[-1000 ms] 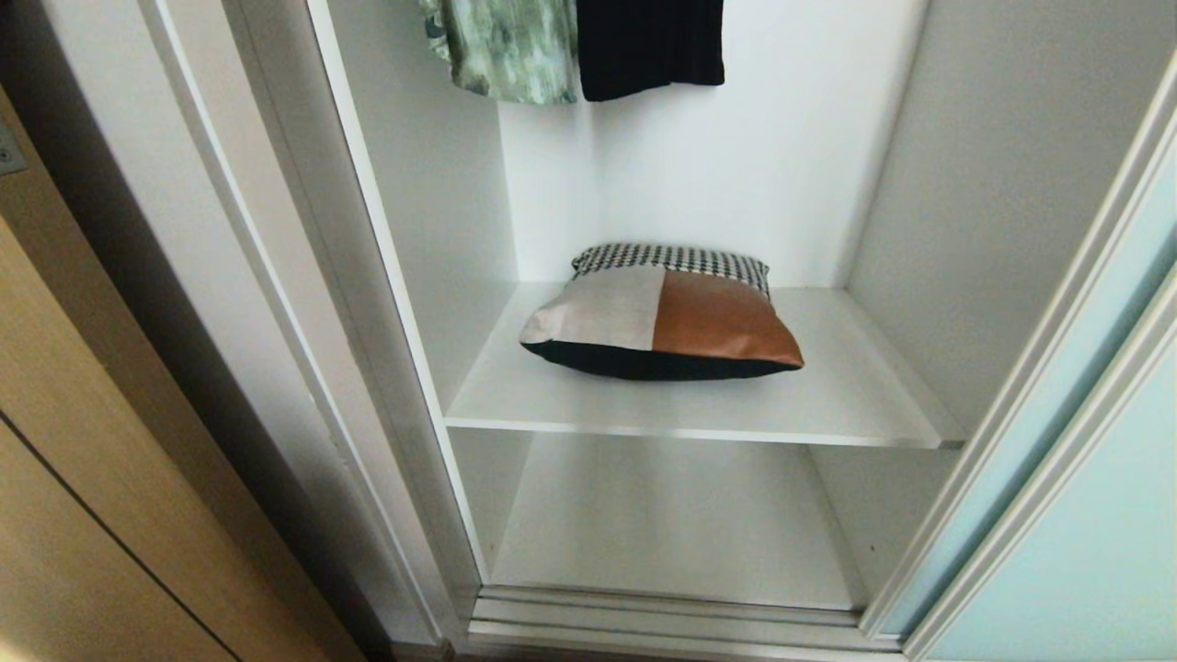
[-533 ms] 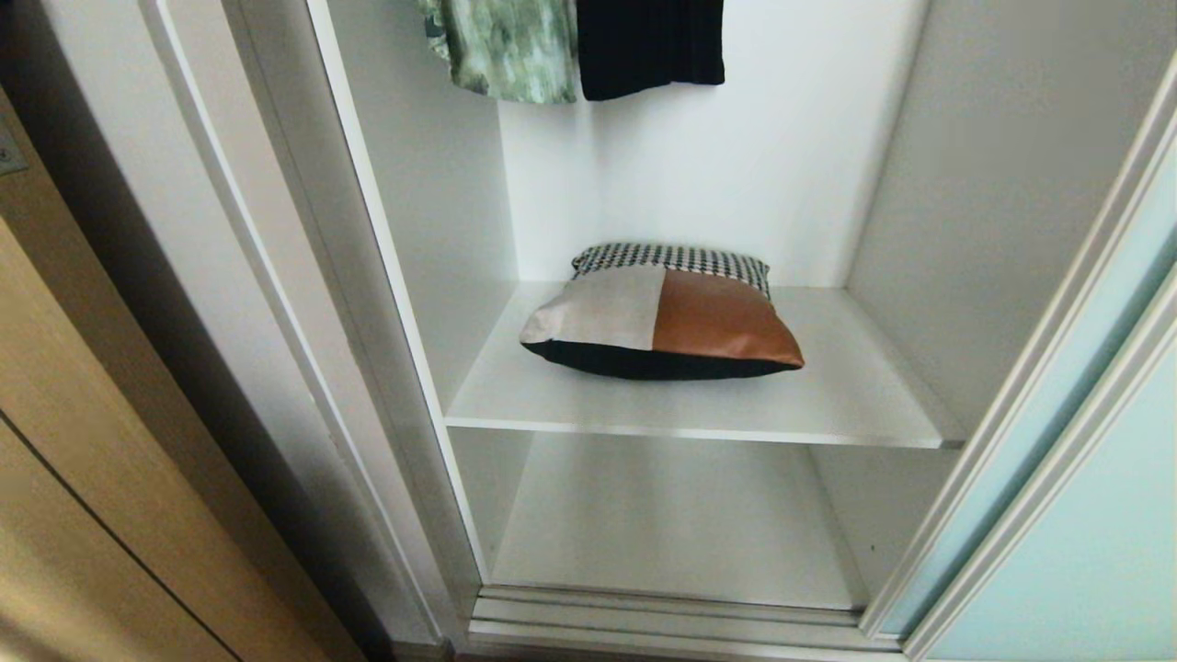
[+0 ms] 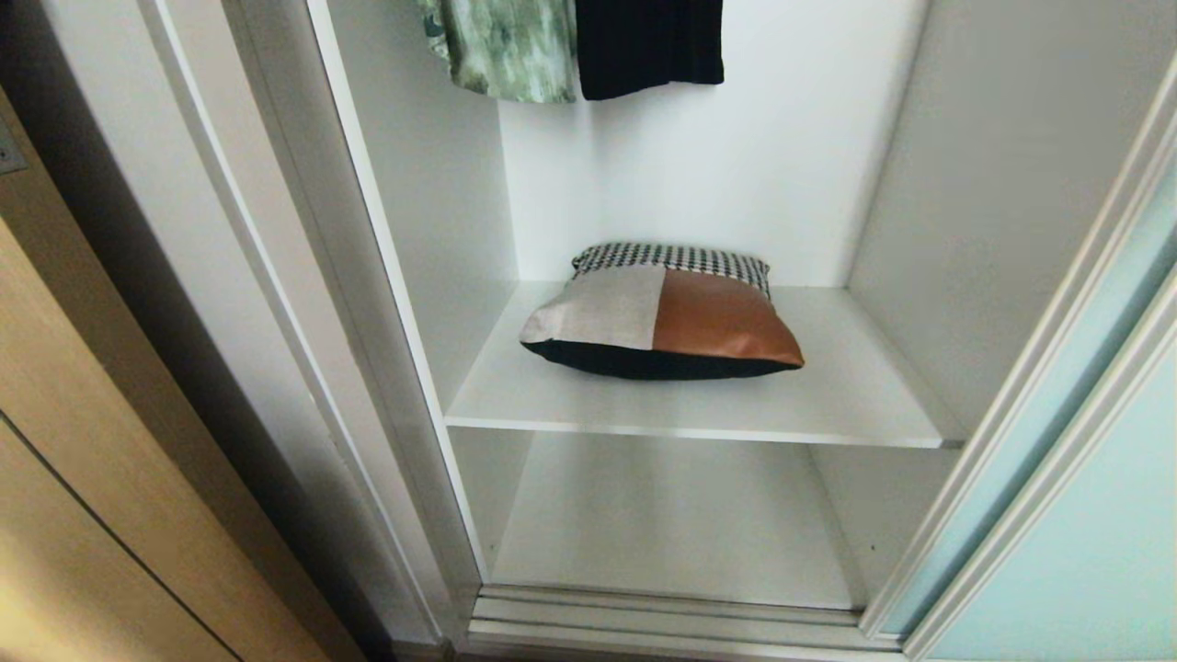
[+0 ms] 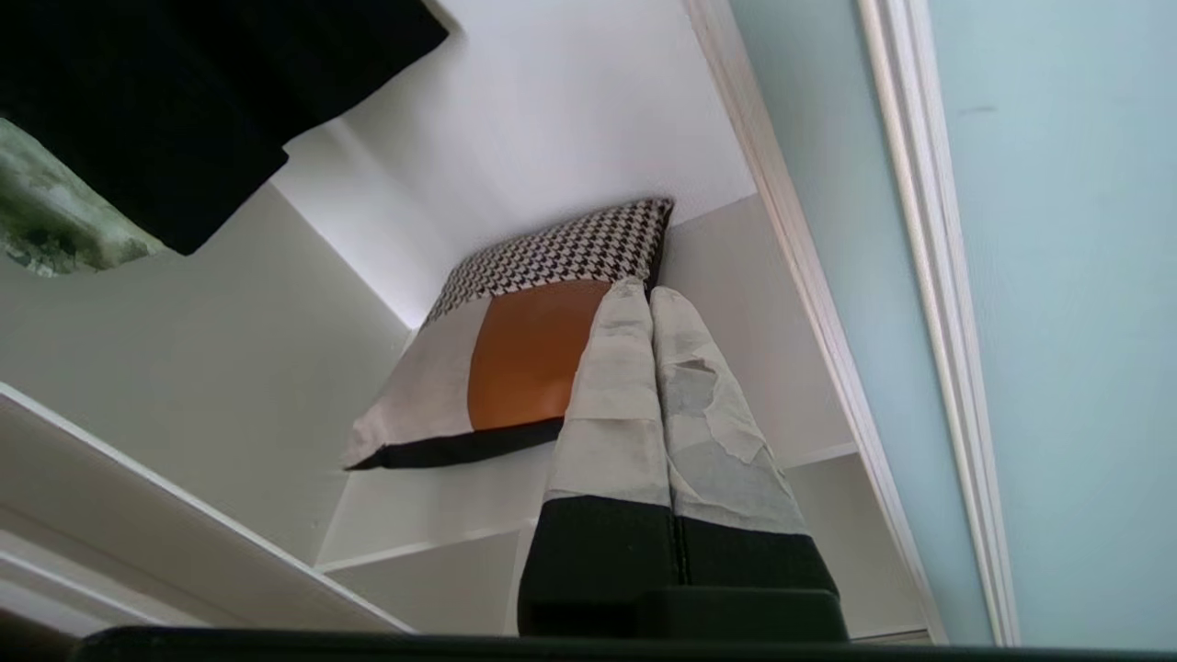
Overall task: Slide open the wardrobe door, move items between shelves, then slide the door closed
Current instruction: Close the door
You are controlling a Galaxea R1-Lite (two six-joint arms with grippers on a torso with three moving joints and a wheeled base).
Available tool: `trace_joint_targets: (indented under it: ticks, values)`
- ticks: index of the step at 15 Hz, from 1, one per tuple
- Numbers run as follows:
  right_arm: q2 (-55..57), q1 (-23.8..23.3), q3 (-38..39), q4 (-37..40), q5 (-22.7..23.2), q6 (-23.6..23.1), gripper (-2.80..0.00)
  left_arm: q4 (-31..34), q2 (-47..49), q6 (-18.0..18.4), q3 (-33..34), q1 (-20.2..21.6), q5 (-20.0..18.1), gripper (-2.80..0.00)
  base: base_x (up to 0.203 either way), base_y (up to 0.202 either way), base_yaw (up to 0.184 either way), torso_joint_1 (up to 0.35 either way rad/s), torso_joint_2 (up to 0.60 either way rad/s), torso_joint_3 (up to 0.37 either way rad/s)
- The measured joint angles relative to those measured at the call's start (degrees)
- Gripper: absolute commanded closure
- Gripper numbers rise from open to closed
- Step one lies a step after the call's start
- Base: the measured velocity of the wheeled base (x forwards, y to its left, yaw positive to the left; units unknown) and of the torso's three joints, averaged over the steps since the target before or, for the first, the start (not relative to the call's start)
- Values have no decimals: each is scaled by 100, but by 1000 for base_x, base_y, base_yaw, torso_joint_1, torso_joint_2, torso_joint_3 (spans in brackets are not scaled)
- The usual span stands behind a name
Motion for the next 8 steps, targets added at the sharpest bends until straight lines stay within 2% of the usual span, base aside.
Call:
trace_joint_targets:
  ticks: [3, 5, 8]
  values:
    - [303, -561, 3, -200, 850, 16, 0, 2, 0, 0, 0, 2, -2, 0, 0, 0, 0, 0, 0, 0]
    - [498, -760, 65, -215, 1482, 61, 0, 2, 2, 0, 0, 2, -2, 0, 0, 0, 0, 0, 0, 0]
    - [822, -818, 110, -245, 1817, 22, 0, 2, 2, -2, 0, 2, -2, 0, 0, 0, 0, 0, 0, 0]
